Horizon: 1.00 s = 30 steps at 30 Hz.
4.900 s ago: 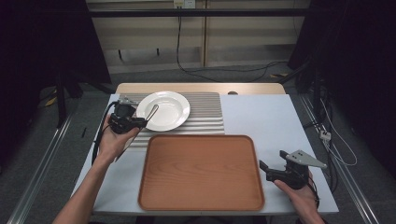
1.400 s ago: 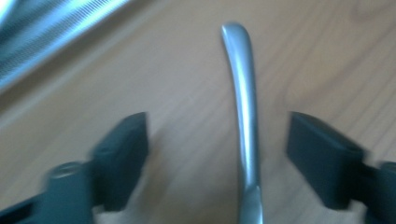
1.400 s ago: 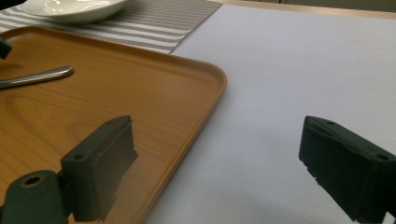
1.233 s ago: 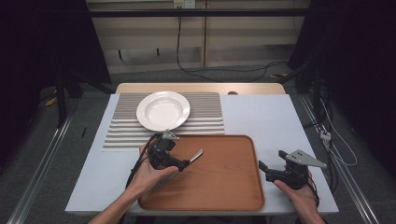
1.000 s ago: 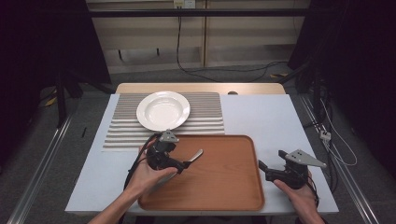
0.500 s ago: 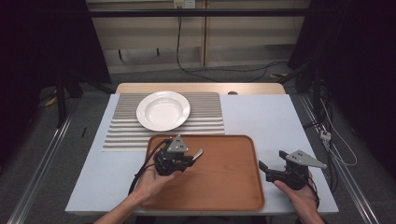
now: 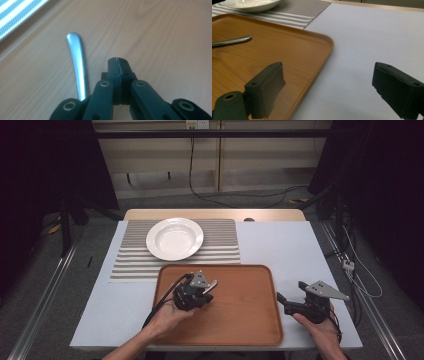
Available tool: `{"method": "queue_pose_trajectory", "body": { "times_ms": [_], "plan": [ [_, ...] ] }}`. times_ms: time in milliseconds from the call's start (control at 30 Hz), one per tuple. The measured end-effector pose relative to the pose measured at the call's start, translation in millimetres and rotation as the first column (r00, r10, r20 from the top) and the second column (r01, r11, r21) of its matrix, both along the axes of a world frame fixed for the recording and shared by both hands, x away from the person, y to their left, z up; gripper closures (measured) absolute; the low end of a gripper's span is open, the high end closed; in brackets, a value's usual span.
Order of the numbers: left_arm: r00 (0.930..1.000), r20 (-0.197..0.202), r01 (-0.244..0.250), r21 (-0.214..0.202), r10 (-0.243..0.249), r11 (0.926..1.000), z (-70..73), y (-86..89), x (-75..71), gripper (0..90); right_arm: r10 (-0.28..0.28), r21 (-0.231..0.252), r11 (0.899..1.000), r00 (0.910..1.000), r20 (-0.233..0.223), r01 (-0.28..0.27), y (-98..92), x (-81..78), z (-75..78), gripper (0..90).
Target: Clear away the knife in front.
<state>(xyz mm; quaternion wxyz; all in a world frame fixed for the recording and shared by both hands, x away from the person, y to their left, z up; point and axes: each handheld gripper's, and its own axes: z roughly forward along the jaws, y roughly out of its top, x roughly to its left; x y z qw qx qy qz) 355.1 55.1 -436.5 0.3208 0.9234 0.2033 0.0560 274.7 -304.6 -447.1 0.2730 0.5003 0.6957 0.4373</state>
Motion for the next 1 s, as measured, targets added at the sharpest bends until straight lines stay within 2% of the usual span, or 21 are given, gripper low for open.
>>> {"method": "queue_pose_trajectory", "body": {
  "times_ms": [33,100,133,167,233,267,300,400,467,533,567,600,633,767,1000],
  "plan": [
    [0.9998,-0.021,0.004,-0.020,-0.004,0.9998,-1.9,0.9,2.1,90.0,0.001,0.000,1.000,1.0000,0.000,-0.001,0.1,-0.1,0.0,10.5],
    [0.9997,-0.018,-0.015,-0.012,0.015,0.9998,-4.2,0.6,3.1,90.0,0.001,0.000,1.000,1.0000,0.001,-0.001,0.2,-0.3,0.3,10.5],
    [0.9987,-0.013,-0.050,-0.011,0.050,0.9987,-5.2,-0.6,2.1,90.0,0.001,-0.001,1.000,1.0000,0.001,-0.001,0.2,-0.4,0.2,10.5],
    [0.9989,-0.038,-0.028,-0.011,0.027,0.9996,-5.8,1.2,5.0,90.0,0.002,-0.001,1.000,1.0000,0.001,-0.002,0.2,-0.3,0.2,10.5],
    [0.9945,-0.045,-0.097,-0.060,0.094,0.9935,-8.1,-1.2,3.4,90.0,0.001,0.000,1.000,1.0000,0.001,-0.001,0.2,-0.2,0.2,10.5],
    [0.9965,-0.031,-0.079,-0.034,0.078,0.9963,-7.2,0.4,5.3,90.0,0.001,0.000,1.000,1.0000,0.001,-0.001,0.2,-0.1,0.2,10.5],
    [0.9951,-0.033,-0.095,-0.030,0.094,0.9951,-7.2,0.6,5.3,90.0,0.002,0.000,1.000,1.0000,0.000,-0.002,0.3,-0.1,0.1,10.4],
    [0.9940,-0.059,-0.095,-0.045,0.092,0.9945,-8.0,2.8,9.1,90.0,0.003,-0.001,1.000,1.0000,0.001,-0.003,0.6,0.1,0.0,10.5],
    [0.9909,-0.044,-0.128,-0.026,0.127,0.9914,-7.2,3.4,9.0,90.0,0.003,0.000,1.000,1.0000,-0.001,-0.003,0.4,0.4,-0.1,10.5],
    [0.9916,-0.046,-0.122,-0.029,0.121,0.9921,-7.2,4.0,9.5,90.0,0.003,0.002,1.000,1.0000,-0.001,-0.003,0.7,0.9,-0.2,10.5],
    [0.9912,-0.041,-0.127,-0.015,0.126,0.9918,-6.6,4.3,9.4,90.0,0.003,0.001,1.000,1.0000,-0.003,-0.003,1.0,1.0,-0.3,10.5],
    [0.9910,-0.053,-0.124,-0.028,0.123,0.9919,-6.9,4.2,10.1,90.0,0.003,0.001,1.000,1.0000,-0.004,-0.003,1.2,1.1,-0.3,10.5],
    [0.9926,-0.046,-0.114,-0.015,0.113,0.9934,-6.3,4.6,10.4,90.0,0.003,0.002,1.000,1.0000,-0.004,-0.003,1.3,1.2,-0.3,10.5],
    [0.9920,-0.041,-0.120,-0.008,0.120,0.9927,-5.8,6.0,10.9,90.0,0.004,0.002,1.000,1.0000,-0.003,-0.004,1.5,1.4,-0.3,10.4],
    [0.9854,-0.081,-0.152,-0.020,0.150,0.9882,-5.8,13.6,18.9,90.0,0.004,0.004,1.000,1.0000,-0.005,-0.004,1.6,2.4,-0.7,10.5]
  ]
}}
